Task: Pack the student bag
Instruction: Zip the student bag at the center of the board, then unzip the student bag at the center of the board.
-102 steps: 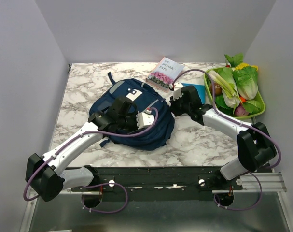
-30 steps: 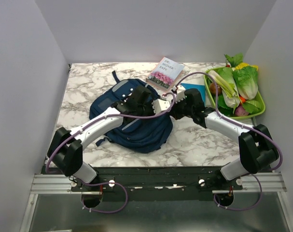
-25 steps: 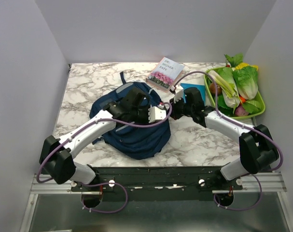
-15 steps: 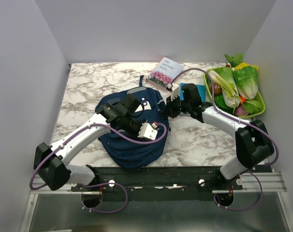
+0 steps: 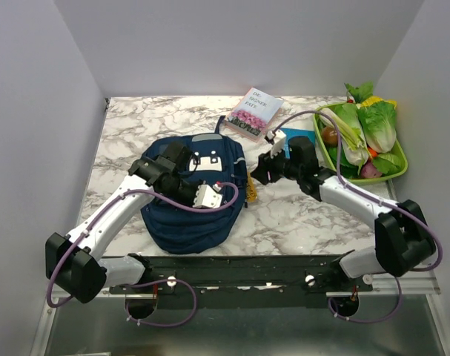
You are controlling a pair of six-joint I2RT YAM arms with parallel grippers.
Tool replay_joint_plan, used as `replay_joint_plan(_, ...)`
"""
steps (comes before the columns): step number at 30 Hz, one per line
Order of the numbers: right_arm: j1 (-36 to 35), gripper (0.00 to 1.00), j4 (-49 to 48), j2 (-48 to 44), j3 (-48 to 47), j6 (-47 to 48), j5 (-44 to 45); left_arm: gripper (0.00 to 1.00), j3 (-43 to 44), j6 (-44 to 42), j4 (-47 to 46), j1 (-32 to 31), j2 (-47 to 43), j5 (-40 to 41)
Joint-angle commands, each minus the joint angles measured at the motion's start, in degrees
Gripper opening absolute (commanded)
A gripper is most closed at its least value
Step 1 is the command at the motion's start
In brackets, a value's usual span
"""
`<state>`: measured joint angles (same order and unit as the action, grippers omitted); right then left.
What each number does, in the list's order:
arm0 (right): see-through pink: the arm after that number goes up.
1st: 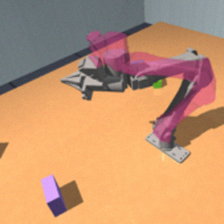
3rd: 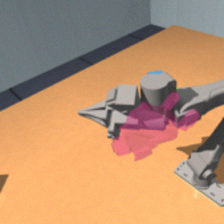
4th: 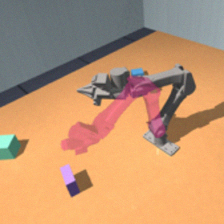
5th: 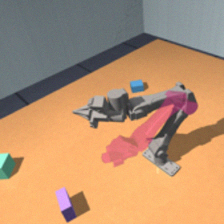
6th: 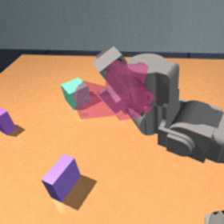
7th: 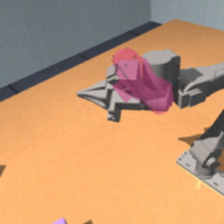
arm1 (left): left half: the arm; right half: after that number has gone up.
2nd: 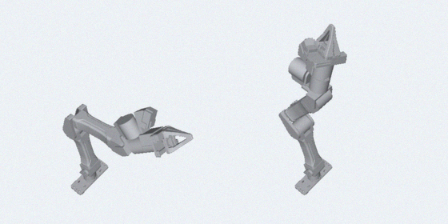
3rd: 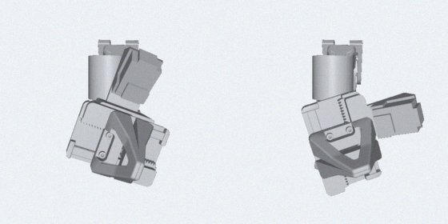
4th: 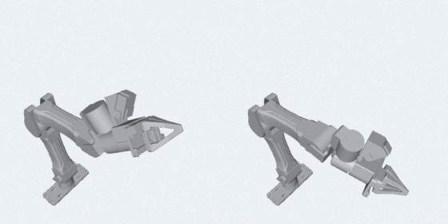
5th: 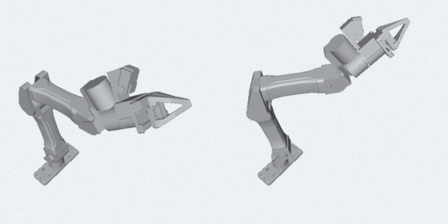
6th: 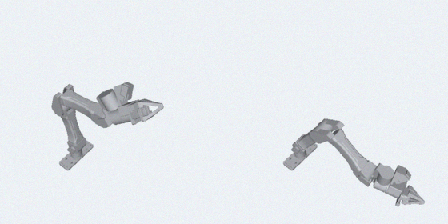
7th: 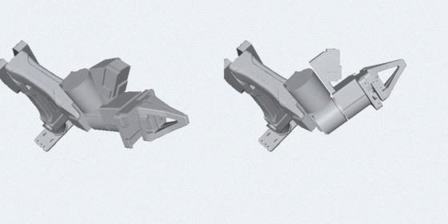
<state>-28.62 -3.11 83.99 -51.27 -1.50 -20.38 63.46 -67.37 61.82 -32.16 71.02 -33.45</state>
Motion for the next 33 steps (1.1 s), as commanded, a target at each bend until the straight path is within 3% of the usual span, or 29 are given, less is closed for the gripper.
replay_joint_plan(1, 0.1, 0.58, -8.0, -4.6, 8.2, -2.5, 0.3, 0.0, 2.5, -5.0, 4.8, 3.3, -0.4, 0.7)
replay_joint_plan(6, -1.5, 0.56, -16.5, -7.6, 18.2, -5.3, -2.6, 0.0, 4.2, -0.5, -0.1, 4.0, 0.3, 1.0)
replay_joint_plan(10, -5.1, 0.55, -19.0, -7.4, 20.6, -4.7, -1.2, 0.0, 7.5, 2.1, -1.8, 4.6, 1.0, 1.0)
replay_joint_plan(33, -9.1, 0.58, -27.7, 3.7, 20.3, 0.4, 4.2, 0.0, 11.9, 3.7, -1.2, 4.8, 0.9, 2.1)
